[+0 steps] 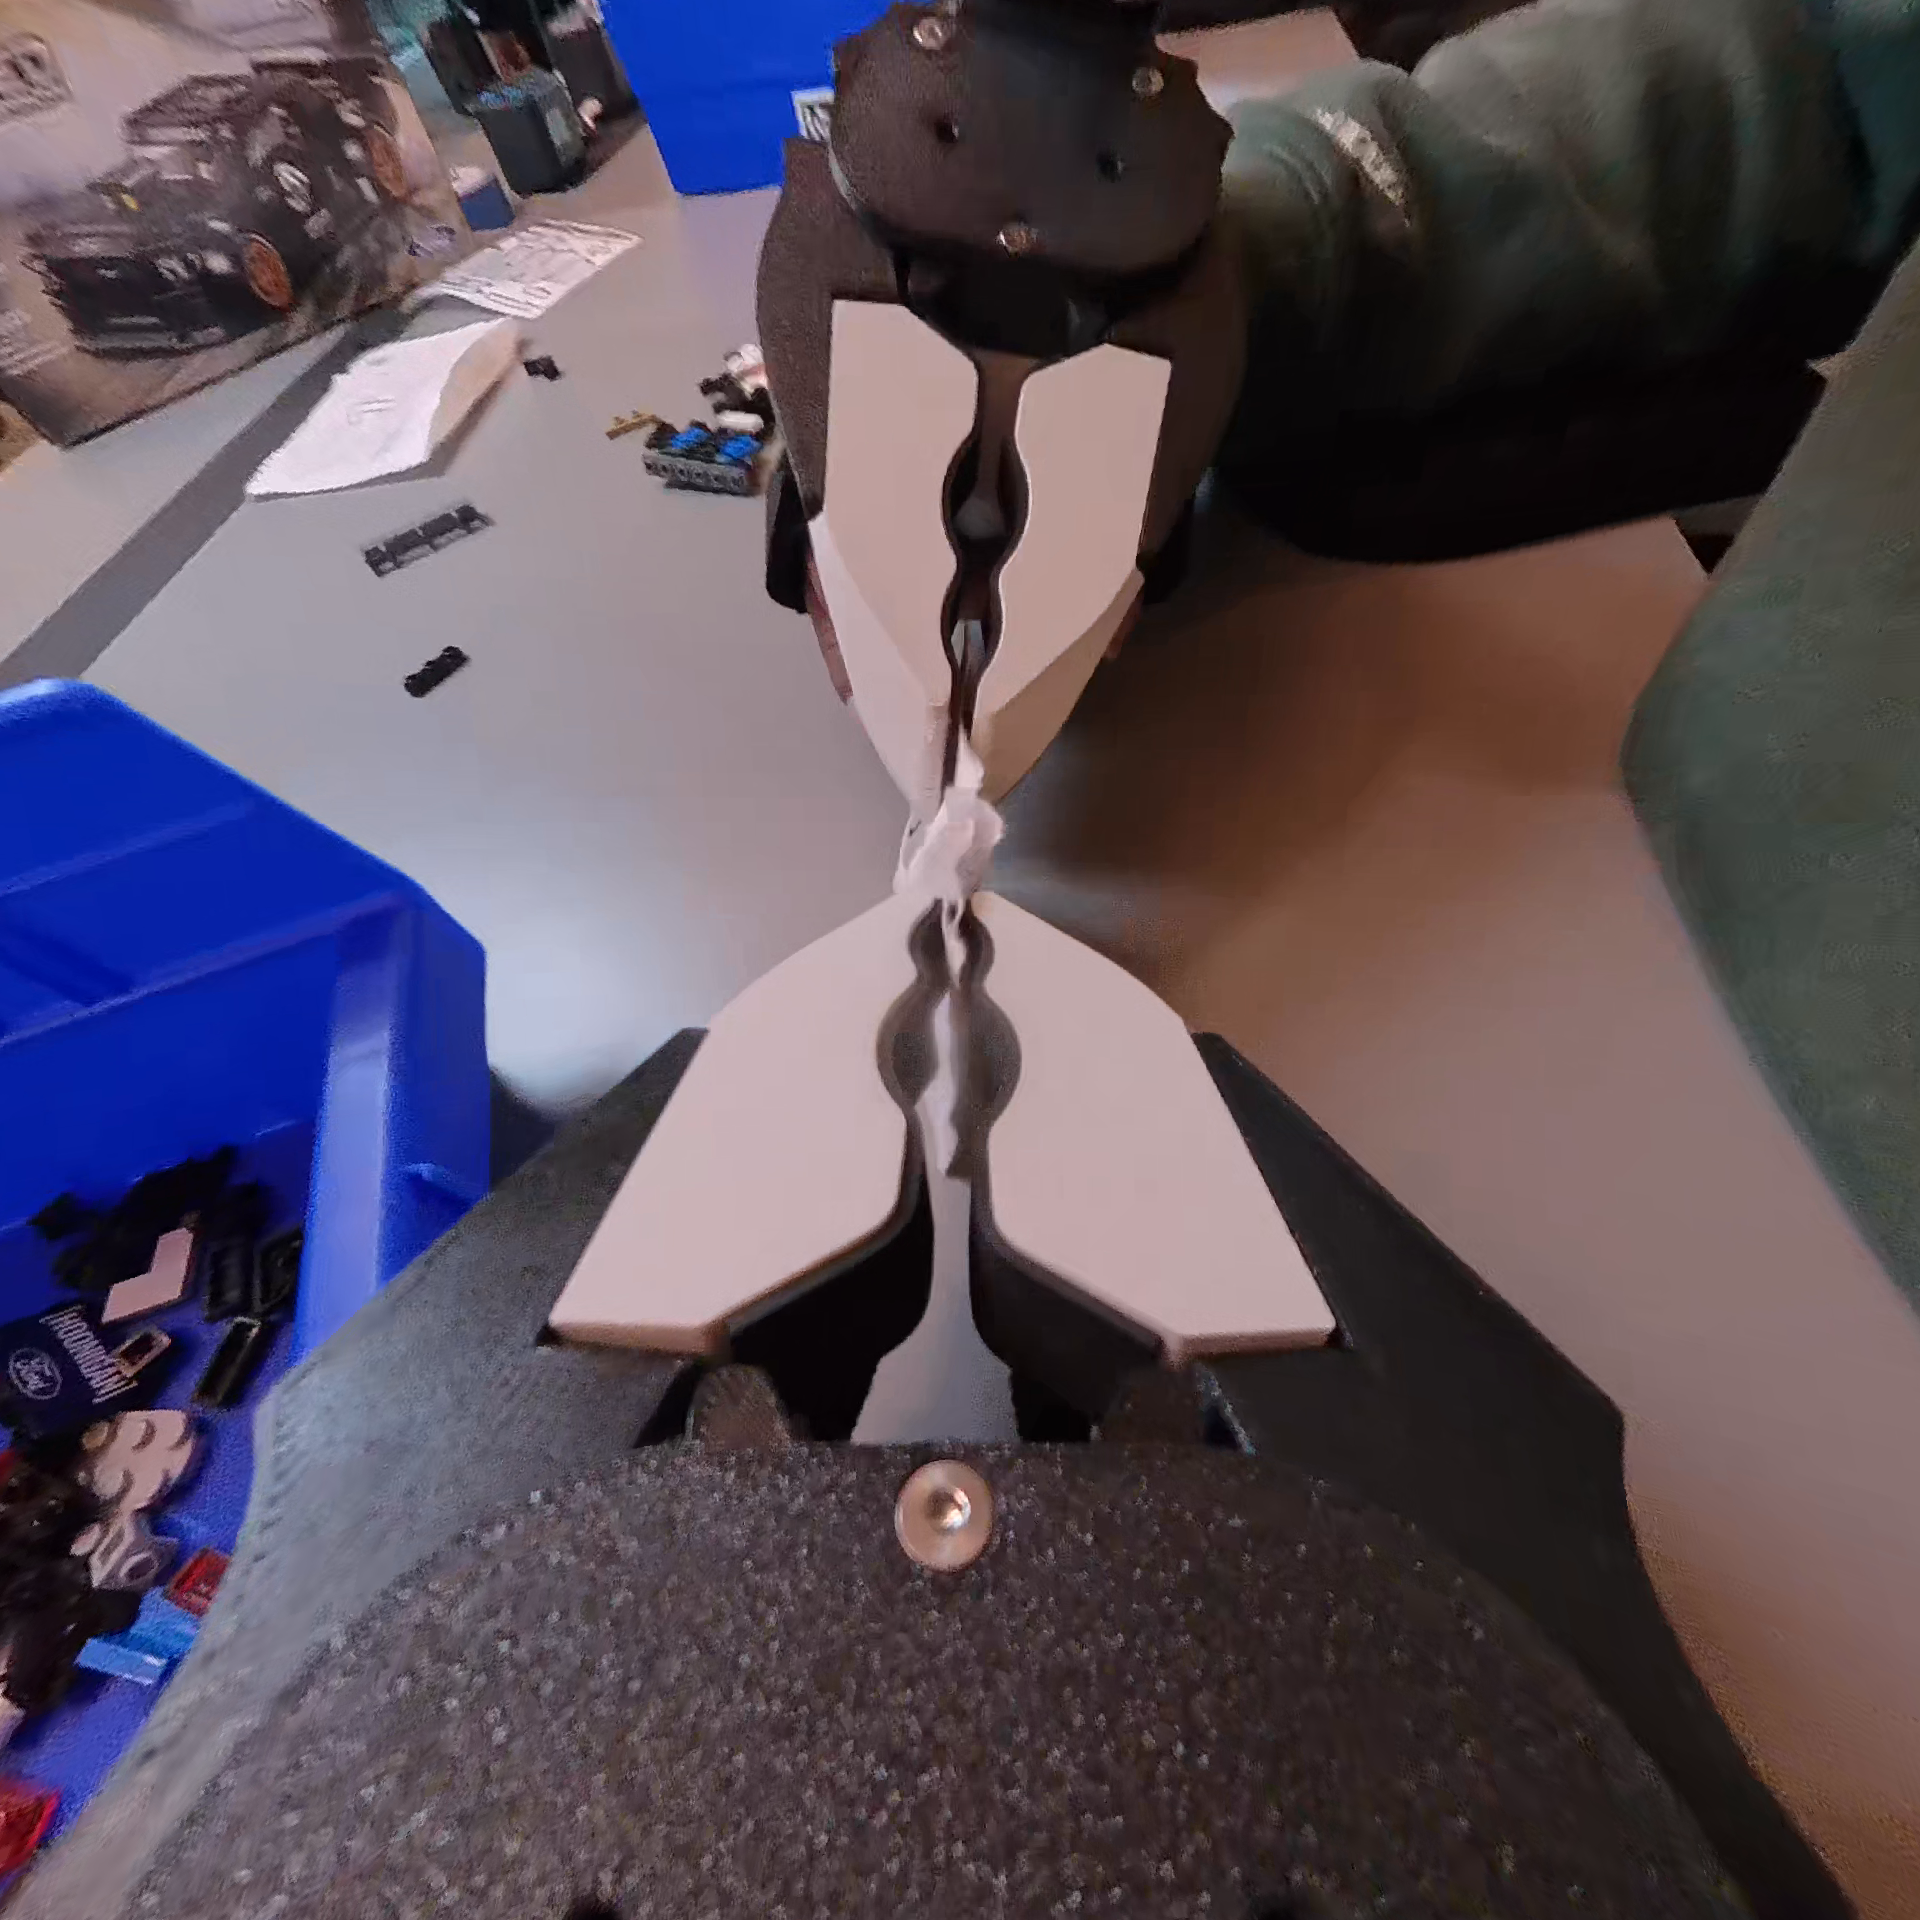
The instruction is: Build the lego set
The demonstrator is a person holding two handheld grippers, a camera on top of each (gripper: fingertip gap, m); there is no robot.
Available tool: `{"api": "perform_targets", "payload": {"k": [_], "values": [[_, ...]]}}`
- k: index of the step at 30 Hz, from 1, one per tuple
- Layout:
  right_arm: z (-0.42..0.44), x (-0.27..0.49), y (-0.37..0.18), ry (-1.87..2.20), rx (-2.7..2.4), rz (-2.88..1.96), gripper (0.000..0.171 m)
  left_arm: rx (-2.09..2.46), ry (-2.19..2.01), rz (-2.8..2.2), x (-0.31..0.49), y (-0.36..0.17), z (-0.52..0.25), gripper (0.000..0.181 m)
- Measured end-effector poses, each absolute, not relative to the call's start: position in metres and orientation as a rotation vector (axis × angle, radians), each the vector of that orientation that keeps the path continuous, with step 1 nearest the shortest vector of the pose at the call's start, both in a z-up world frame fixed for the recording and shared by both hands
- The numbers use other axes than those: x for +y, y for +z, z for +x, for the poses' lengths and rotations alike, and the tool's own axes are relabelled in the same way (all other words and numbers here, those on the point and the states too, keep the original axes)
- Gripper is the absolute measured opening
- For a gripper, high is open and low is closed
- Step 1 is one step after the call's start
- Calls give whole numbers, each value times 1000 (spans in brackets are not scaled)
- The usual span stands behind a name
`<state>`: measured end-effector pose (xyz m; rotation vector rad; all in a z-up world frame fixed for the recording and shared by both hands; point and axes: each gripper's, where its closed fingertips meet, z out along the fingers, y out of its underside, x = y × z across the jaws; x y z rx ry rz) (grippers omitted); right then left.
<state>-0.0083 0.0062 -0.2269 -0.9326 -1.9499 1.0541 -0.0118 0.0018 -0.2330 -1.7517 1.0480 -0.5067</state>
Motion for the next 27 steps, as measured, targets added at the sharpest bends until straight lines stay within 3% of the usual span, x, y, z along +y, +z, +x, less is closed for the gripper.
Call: {"api": "perform_targets", "payload": {"k": [6,11,14,18,23,27], "values": [[-1,-9,-263,1140,-2151,-1319,0,1057,-694,-2056,-14,-264,-9,0],[-2,-13,-262,1409,-2034,-1784,0,640,-1142,-2294,-18,-264,-11,0],[-2,-13,-263,1398,-2018,-1848,0,614,-1148,-2316,-18,-265,-11,0],[-1,-12,-261,1428,-2000,-1818,0,602,-1164,-2300,-17,-264,-10,0],[0,-8,-256,1169,-2127,-1328,8,554,-1223,-2278,-15,-262,-16,0],[-3,-8,-252,1143,-2107,-1339,0,534,-1313,-2247,-16,-257,-14,0]]}}
